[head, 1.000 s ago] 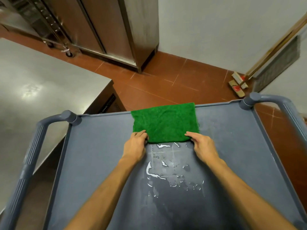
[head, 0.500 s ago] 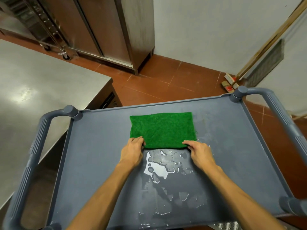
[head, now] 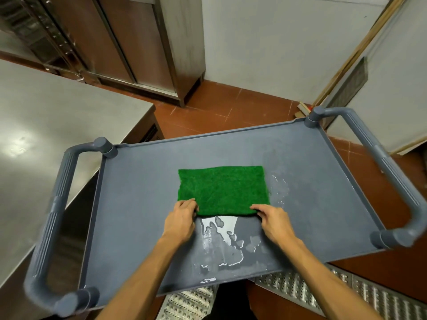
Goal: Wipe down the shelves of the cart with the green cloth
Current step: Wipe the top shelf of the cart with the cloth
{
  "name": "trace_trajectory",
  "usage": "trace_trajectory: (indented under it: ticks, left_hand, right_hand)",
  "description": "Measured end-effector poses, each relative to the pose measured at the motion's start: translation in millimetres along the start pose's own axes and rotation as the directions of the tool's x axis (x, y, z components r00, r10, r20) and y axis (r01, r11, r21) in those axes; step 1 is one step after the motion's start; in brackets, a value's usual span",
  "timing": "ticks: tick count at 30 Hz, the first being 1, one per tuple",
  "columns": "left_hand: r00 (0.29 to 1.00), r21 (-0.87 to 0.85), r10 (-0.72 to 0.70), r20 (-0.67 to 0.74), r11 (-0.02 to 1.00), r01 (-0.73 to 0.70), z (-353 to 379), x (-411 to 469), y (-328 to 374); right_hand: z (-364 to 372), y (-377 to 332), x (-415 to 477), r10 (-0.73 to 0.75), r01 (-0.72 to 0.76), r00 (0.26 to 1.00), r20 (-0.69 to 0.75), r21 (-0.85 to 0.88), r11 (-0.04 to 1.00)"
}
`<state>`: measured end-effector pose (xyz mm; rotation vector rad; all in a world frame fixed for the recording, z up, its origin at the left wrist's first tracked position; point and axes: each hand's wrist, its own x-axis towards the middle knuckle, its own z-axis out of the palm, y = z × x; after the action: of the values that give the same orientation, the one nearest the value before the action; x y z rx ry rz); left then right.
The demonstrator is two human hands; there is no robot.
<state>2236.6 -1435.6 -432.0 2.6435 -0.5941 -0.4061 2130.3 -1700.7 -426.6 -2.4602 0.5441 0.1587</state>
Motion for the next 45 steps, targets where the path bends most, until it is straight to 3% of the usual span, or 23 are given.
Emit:
trace_trajectory:
  ticks: [31, 37, 41, 45]
  left_hand:
    - [0.999, 0.037, -0.054, -0.004, 0.998, 0.054, 22, -165, -1]
    - [0.999, 0.127, -0.048, -0.001, 0.991, 0.048, 18, -180, 6]
    - [0.997, 0.158, -0.041, 0.065, 0.987, 0.030, 10, -188, 4]
    - [0.985, 0.076, -0.047, 0.167, 0.997, 0.035, -5, -193, -10]
  right_hand:
    - [27, 1, -156, 0.008, -0.006, 1.000, 0.020, -0.118, 0.993]
    - [21, 0, -168, -0.019, 0.018, 1.000, -0.010, -0.149, 0.989]
    - [16, -2, -175, -0.033, 0.036, 0.999, 0.023, -0.158, 0.987]
    - [9, -4, -178, -0.030, 0.046, 0.994, 0.101, -0.151, 0.988]
